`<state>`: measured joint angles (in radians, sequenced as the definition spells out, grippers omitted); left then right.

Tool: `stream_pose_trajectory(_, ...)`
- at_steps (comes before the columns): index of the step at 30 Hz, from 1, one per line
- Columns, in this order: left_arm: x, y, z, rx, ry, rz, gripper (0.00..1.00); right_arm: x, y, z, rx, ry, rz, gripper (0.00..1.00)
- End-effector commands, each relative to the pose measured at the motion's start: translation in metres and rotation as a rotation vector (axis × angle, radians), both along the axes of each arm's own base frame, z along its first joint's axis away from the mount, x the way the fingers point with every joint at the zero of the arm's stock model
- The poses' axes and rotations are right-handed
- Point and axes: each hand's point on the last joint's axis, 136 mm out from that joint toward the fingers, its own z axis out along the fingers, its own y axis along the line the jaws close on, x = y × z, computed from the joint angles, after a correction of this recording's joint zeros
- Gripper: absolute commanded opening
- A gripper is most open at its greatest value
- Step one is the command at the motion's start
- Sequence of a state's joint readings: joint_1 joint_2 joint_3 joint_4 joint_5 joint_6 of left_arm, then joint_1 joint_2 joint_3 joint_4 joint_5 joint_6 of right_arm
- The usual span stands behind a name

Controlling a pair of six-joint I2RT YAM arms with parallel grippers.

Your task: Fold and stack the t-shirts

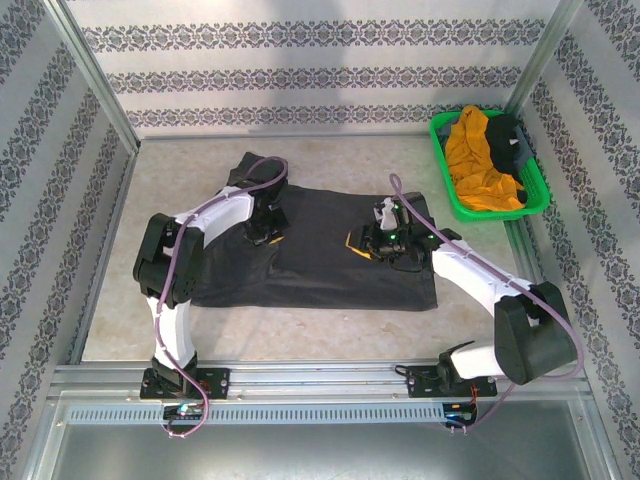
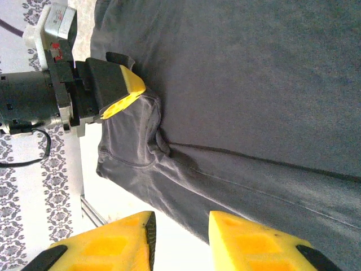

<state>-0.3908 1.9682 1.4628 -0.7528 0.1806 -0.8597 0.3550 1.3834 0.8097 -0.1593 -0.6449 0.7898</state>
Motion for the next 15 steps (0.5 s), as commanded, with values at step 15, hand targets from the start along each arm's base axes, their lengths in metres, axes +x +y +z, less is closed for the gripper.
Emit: stream_pose_trajectory(15, -0.023, 0.030, 0.045, 0.078, -0.131, 0.031, 0.37, 0.000, -0.003, -0.013, 0.012, 0.047, -0.013, 0.31)
